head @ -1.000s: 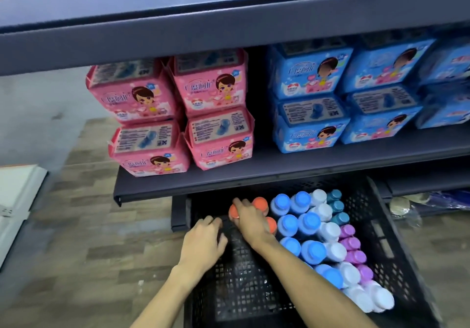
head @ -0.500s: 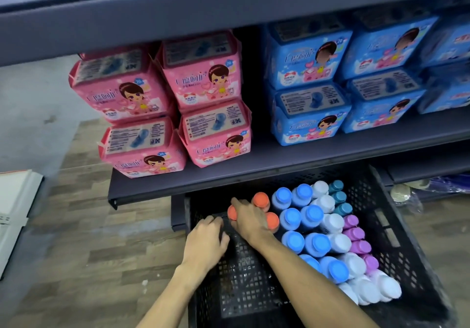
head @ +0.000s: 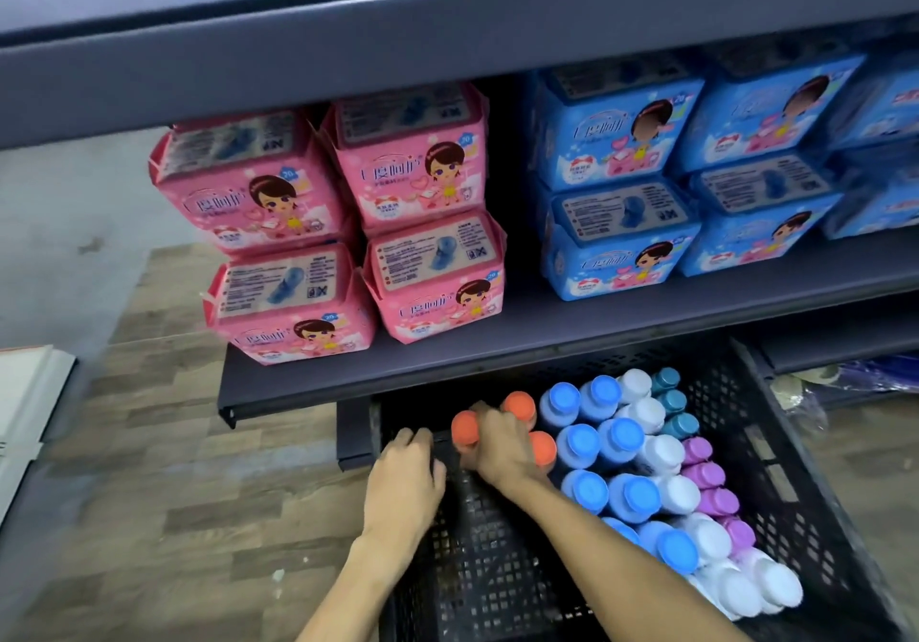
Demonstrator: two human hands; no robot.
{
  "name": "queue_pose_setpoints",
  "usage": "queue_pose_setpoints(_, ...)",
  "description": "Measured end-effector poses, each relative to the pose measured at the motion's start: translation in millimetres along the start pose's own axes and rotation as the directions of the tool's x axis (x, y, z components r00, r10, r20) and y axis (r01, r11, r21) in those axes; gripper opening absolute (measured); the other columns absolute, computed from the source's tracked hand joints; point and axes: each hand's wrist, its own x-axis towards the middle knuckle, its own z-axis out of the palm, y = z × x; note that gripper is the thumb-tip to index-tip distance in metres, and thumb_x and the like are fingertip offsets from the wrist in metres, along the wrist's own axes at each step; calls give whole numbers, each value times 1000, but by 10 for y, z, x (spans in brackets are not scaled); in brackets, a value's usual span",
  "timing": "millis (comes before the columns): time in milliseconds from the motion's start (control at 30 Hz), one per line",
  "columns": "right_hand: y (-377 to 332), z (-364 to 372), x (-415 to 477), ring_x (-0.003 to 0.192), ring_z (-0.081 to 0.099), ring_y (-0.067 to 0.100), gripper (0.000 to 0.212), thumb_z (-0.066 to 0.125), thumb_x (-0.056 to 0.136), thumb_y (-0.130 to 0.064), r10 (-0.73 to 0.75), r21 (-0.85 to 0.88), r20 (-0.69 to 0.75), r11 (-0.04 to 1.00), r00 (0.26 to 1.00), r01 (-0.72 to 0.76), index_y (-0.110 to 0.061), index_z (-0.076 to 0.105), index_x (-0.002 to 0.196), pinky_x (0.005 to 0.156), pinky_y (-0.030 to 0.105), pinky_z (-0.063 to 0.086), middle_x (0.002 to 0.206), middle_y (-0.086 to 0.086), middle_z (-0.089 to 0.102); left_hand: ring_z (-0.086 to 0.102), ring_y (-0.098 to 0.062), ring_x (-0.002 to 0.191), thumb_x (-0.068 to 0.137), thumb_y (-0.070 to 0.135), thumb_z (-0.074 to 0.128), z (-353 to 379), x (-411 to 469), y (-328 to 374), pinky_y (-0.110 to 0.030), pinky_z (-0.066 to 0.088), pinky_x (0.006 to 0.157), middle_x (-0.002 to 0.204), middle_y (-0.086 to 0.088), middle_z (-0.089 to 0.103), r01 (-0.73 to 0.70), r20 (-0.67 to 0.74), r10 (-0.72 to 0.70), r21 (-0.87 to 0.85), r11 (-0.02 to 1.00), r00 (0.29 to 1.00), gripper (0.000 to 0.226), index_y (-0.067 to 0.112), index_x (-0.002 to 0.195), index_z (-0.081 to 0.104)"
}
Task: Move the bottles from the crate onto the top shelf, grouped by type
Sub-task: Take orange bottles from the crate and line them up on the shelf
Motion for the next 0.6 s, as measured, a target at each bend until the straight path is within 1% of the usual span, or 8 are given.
queue_pose_setpoints(67,21,-158,-107,96,67,30,53,79,67,-31,23,41,-18,999,1000,-22,-23,59,116,73,32,52,104,6,69,60,-24,95,90,19,52,-96,9,-18,-32,44,73,104,-2,56,-12,4,12,11,1000,1000,16,16,106,56)
queue_pose_setpoints(133,56,-349,-259,94,67,25,59,82,60,-36,39,147,-53,989,998,-30,-29,59,114,76,31,54,102,0,68,61,-26,95,91,16,48,-237,9,10,-35,46,73,105,-2,57,-34,14,34,25,999,999,19,17,108,56)
queue_pose_setpoints(233,74,-700,-511,84,67,15,46,79,60,-40,36,297,-130,955,991,4,-30,60,100,75,28,54,89,-8,72,61,-24,99,93,20,44,-462,-10,134,-38,48,73,108,1,58,-108,45,104,104,989,994,21,22,112,55)
queue_pose_setpoints(333,9,-1157,-746,83,67,11,41,78,56,-36,-16,364,-171,928,985,79,-32,63,94,79,30,54,85,-10,72,61,-24,101,94,24,40,-696,-26,296,-37,47,73,108,3,60,-218,69,210,142,965,975,22,27,110,54)
queue_pose_setpoints(433,-85,-1629,-967,85,68,14,43,82,56,-34,-94,359,-224,918,970,171,-31,66,96,80,33,54,87,-9,73,61,-24,99,91,28,41,-1017,-10,464,-38,46,73,105,3,61,-329,24,329,164,930,944,19,26,106,54)
queue_pose_setpoints(467,-121,-1784,-1041,85,67,12,46,86,58,-31,-121,349,-243,915,962,203,-30,67,100,80,31,53,89,-9,73,60,-24,98,91,28,42,-1143,-9,522,-38,46,72,104,3,61,-357,2,362,167,919,932,19,26,105,54)
queue_pose_setpoints(533,-204,-2086,-1188,84,64,2,51,92,61,-30,-181,322,-283,907,942,271,-28,68,106,77,20,48,91,-13,72,60,-24,97,91,28,42,-1395,-8,634,-36,42,69,102,4,60,-398,-45,413,185,898,910,16,26,103,53)
queue_pose_setpoints(600,-312,-2366,-1342,86,63,-2,51,93,63,-32,-254,282,-320,894,913,348,-29,68,107,78,17,48,94,-15,72,60,-26,96,91,27,42,-1631,-26,748,-36,39,65,99,3,58,-429,-88,454,208,879,887,8,26,97,47)
